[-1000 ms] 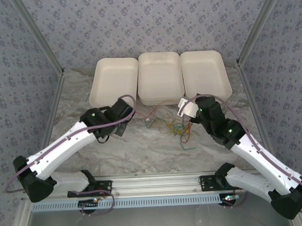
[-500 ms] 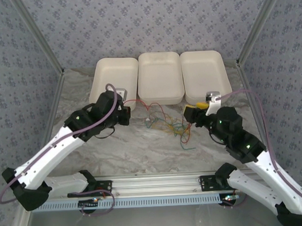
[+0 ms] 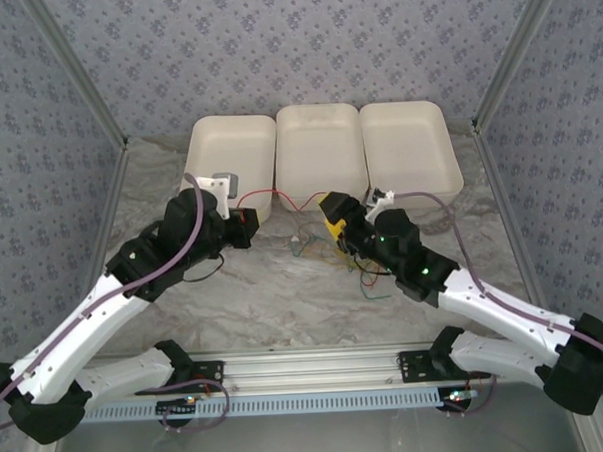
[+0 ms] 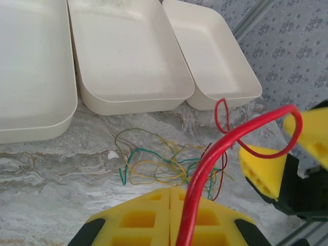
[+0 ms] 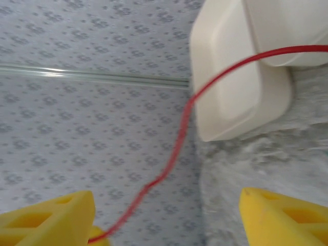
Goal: Untangle the cables
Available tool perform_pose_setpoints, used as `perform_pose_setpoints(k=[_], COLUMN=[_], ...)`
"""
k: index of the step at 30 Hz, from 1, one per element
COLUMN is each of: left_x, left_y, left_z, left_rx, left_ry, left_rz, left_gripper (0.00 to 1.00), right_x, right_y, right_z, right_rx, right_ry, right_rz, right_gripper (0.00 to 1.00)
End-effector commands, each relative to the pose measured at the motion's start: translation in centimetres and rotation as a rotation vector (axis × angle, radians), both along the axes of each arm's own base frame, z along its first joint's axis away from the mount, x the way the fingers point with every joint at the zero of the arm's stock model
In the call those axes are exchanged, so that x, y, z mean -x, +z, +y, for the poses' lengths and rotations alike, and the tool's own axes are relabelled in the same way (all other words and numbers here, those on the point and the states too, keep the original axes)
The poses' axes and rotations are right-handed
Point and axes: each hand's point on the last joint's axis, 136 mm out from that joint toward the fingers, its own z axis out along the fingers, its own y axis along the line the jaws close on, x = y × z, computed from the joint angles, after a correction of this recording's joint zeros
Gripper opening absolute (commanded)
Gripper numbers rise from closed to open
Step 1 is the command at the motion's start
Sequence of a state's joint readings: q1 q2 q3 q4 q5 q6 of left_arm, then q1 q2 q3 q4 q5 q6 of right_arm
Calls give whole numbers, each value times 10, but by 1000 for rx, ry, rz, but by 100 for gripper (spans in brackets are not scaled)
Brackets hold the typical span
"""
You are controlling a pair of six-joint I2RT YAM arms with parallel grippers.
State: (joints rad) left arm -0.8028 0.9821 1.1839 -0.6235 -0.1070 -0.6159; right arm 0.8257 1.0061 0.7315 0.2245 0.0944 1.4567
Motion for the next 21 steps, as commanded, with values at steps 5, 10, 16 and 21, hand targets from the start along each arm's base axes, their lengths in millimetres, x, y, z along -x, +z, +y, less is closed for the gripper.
perform_pose_setpoints(k=[5, 10, 16, 21], left_x=[3, 5, 11, 24], left_y=[8, 7, -12, -44], left_z=[-5, -5, -5, -3], left_rx=[88, 98, 75, -15], left_ry=[-16, -21, -44, -94], left_rz=[-11, -5, 35, 89], left_gripper=[0, 0, 0, 0], right_x=[-18, -22, -39, -46], right_y=[25, 17, 38, 75], right_z=[34, 33, 5, -50], right_rx=[-226, -235, -172, 62], right_ry=[17, -13, -96, -197], right_rz=[67, 85, 0, -130], right_gripper=[73, 61, 0, 0])
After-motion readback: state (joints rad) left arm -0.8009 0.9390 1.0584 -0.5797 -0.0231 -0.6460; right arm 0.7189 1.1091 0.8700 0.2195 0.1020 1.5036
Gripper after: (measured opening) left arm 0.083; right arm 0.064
